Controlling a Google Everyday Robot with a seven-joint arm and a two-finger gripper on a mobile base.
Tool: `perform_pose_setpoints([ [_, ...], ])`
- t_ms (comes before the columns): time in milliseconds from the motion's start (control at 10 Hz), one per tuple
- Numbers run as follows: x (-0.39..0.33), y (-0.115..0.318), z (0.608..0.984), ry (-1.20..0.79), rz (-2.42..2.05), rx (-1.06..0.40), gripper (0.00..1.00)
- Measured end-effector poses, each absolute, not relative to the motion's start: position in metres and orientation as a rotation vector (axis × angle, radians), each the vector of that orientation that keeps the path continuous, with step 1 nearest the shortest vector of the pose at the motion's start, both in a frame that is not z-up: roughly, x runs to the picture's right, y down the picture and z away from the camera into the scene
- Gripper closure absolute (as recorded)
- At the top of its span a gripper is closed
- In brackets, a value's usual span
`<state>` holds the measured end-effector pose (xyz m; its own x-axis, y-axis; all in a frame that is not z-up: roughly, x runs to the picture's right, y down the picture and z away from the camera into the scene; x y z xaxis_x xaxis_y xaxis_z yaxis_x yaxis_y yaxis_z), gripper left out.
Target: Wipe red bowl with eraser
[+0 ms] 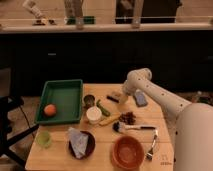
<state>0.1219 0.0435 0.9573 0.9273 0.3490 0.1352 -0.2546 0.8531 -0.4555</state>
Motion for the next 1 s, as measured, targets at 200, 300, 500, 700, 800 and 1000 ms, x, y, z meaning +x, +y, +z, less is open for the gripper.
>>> perform_pose_setpoints([
  [200,0.124,0.048,0.963,-0.222,0.331,-0.456,0.20],
  [300,0.124,0.048,0.964,-0.225,0.334,-0.458,0.20],
  [500,0.123,0.050,0.967,-0.231,0.339,-0.467,0.20],
  [700,0.123,0.054,0.970,-0.239,0.342,-0.478,0.20],
  [800,0.122,0.054,0.971,-0.242,0.342,-0.480,0.20],
  [1000,0.117,0.056,0.974,-0.253,0.337,-0.491,0.20],
])
